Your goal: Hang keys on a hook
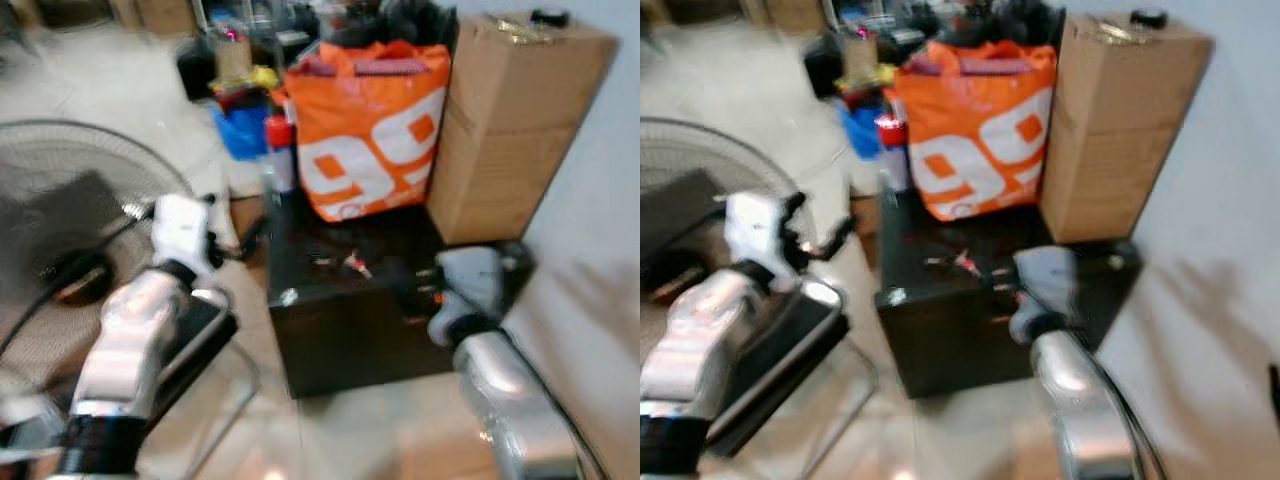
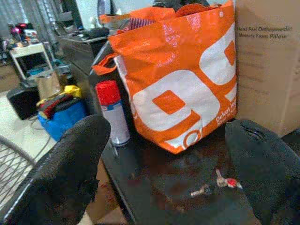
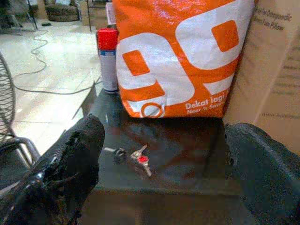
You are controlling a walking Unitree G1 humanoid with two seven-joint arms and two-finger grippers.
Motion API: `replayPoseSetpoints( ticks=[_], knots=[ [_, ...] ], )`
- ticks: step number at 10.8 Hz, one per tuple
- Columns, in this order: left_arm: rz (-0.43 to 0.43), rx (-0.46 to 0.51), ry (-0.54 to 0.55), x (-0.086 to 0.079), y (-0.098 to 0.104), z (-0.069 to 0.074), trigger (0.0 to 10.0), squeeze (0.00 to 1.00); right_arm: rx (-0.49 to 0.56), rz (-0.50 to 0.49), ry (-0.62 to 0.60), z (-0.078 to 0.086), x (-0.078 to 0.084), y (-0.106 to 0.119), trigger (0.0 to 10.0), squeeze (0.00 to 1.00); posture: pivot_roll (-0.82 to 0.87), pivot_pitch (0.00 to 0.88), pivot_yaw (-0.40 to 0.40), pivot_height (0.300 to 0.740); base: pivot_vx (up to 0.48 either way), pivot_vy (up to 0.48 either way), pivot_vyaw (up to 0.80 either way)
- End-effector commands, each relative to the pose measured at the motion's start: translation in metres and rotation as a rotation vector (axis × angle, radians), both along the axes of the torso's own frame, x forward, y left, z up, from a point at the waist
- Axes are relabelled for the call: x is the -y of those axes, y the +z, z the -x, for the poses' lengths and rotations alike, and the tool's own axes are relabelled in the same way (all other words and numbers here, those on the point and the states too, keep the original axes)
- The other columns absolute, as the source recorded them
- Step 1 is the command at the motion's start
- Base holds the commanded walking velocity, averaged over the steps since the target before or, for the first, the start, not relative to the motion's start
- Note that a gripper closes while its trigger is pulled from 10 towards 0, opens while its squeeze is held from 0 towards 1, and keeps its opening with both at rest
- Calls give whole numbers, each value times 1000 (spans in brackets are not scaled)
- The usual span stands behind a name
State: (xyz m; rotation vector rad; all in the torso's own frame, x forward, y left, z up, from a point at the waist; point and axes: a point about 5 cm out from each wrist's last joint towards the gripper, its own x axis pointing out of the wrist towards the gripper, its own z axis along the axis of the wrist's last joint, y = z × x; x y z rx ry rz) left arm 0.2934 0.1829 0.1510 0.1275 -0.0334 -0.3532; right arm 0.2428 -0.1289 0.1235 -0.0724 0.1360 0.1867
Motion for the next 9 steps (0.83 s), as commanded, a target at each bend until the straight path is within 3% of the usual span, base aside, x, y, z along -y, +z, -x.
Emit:
replayPoseSetpoints(
  ticks=[1, 9],
  knots=[
    [-2, 12, -21, 6, 4, -1, 10000, 471, 2, 11, -21, -1, 8, 2, 10000, 0, -148, 0, 82, 740, 401, 0, 0],
    [-26, 11, 4, 4, -5, -1, 10000, 471, 11, 26, -38, -5, 15, 1, 10000, 0, -160, 0, 82, 740, 406, 0, 0]
  ],
)
